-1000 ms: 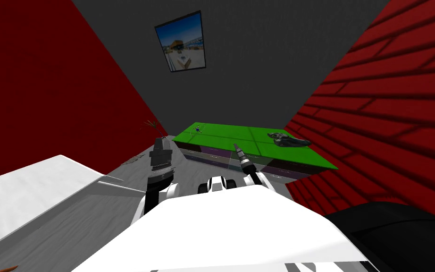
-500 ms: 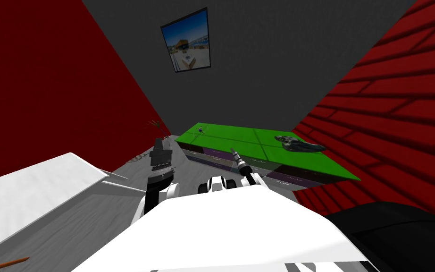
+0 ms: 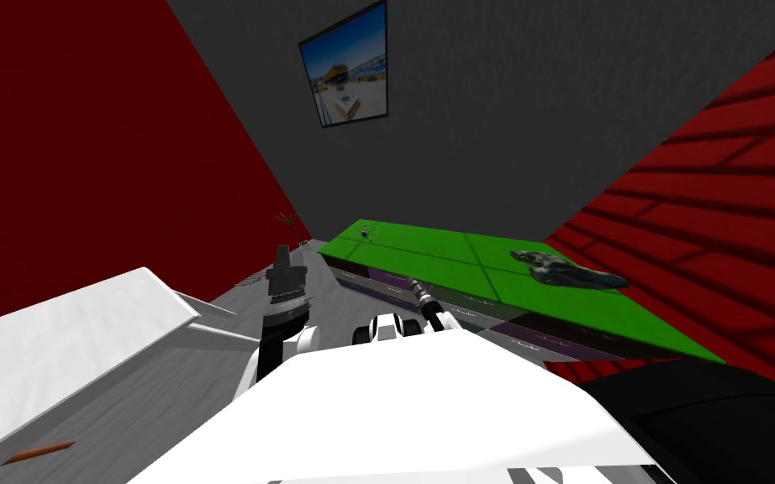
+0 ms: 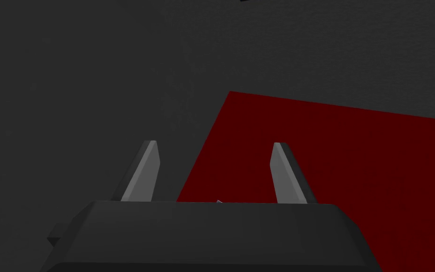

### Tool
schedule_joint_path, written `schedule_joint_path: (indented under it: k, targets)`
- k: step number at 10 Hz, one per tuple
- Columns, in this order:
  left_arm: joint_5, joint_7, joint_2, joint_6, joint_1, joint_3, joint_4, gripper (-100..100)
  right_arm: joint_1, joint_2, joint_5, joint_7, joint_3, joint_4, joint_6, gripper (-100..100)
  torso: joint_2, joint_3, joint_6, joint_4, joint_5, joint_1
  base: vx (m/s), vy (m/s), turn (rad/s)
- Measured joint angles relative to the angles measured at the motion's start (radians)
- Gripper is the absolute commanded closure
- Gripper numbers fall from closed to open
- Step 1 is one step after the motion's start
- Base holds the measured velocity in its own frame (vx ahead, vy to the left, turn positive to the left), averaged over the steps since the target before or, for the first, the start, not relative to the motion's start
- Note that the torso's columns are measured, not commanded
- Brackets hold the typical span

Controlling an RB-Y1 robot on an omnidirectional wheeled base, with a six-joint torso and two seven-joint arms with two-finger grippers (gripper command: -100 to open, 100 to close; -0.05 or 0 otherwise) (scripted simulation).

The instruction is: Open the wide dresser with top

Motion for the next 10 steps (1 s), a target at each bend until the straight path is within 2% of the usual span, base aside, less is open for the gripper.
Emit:
schedule_joint_path:
  k: [2,3,5,6,7,10]
  targets:
    - [0.0,0.0,0.0,0.0,0.0,0.0,0.0,0,0.0,-0.011,0.046,0.0,0.017,0.01,0.046,-100,0.005,0.003,0.0,0.001,0.0,-0.003,0.062,0.032,0.063]
    - [0.0,0.0,0.0,0.0,0.0,0.0,0.0,0,-0.007,-0.007,0.079,-0.001,0.028,0.046,0.065,-100,0.002,0.002,0.0,0.001,0.0,-0.001,0.086,0.037,0.097]
    - [0.0,0.0,0.0,0.0,0.0,0.0,0.0,0,-0.009,-0.008,0.119,0.0,0.043,0.062,0.111,-100,0.002,0.001,0.0,0.0,0.0,-0.002,0.07,0.019,0.067]
    - [0.0,0.0,0.0,0.0,0.0,0.0,0.0,0,-0.018,-0.024,0.134,0.002,0.066,0.076,0.149,-100,-0.001,-0.001,0.0,0.0,0.0,-0.001,0.106,0.031,0.081]
    - [0.0,0.0,0.0,0.0,0.0,0.0,0.0,0,-0.018,-0.019,0.164,0.003,0.075,0.092,0.182,-100,-0.001,-0.001,0.0,-0.001,0.0,0.0,0.13,0.053,0.17]
    - [0.0,0.0,0.0,0.0,0.0,0.0,0.0,0,-0.021,-0.022,0.252,0.003,0.111,0.17,0.267,-100,0.001,0.0,0.0,0.0,0.0,0.0,0.113,0.053,0.076]
